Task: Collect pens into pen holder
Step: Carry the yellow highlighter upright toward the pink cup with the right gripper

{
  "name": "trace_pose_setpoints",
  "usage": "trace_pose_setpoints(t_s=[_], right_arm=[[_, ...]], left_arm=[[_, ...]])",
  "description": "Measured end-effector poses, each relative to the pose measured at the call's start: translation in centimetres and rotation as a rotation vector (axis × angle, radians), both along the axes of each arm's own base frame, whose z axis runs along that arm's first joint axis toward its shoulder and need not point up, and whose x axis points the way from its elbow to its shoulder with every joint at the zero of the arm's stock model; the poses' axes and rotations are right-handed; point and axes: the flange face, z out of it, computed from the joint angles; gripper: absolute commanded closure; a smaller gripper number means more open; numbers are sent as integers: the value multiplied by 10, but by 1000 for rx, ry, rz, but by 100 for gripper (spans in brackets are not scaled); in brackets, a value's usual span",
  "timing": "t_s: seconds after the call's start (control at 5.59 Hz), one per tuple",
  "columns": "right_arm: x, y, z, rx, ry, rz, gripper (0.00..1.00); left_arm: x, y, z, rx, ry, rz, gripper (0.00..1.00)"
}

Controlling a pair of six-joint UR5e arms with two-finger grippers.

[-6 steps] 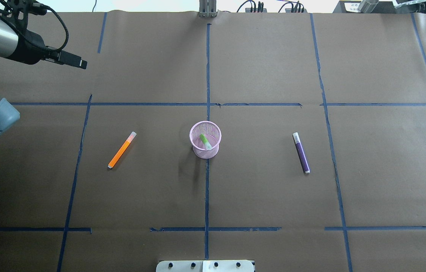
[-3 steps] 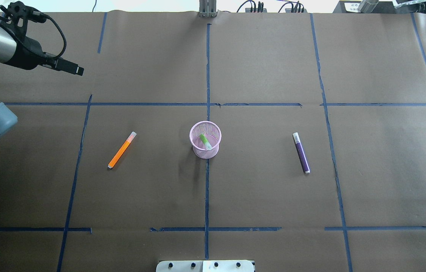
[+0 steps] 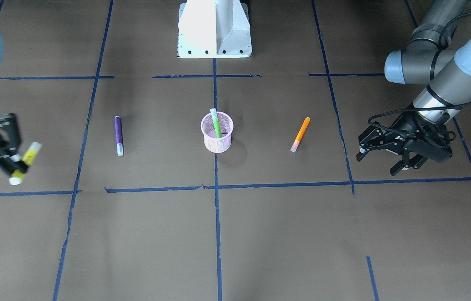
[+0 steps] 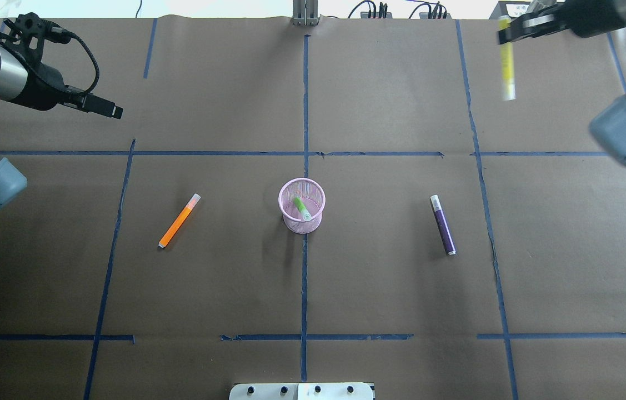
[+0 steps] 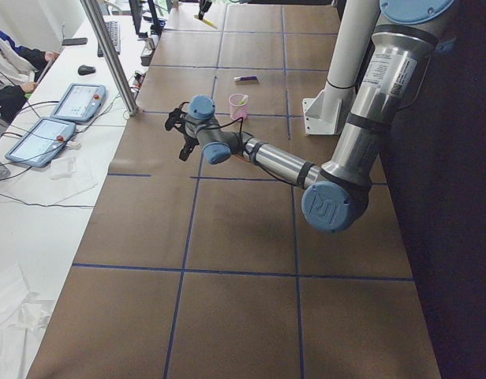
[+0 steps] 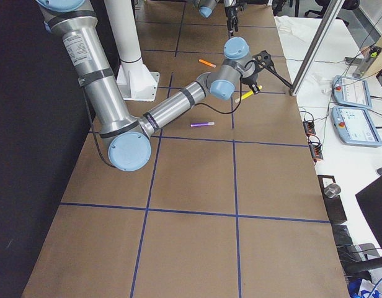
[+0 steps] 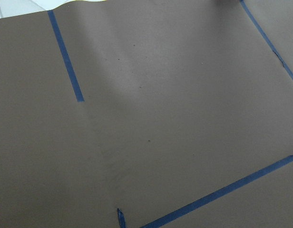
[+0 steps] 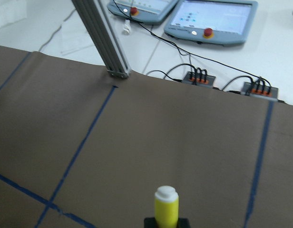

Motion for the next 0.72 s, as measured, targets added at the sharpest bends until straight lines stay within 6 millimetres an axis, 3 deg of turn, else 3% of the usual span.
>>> trace_pose_setpoints(t_s=[0.18, 0.54, 0.72], right_arm=[[-48, 23, -29, 73, -72, 39, 100], [-147, 77, -66, 166, -182, 135, 100], [-177, 100, -80, 191, -218, 148, 100]], left_arm=[[2, 0, 3, -4, -3, 3, 0], [15, 0, 12, -18, -14, 19, 0], [18, -1, 19, -28, -21, 24, 0]])
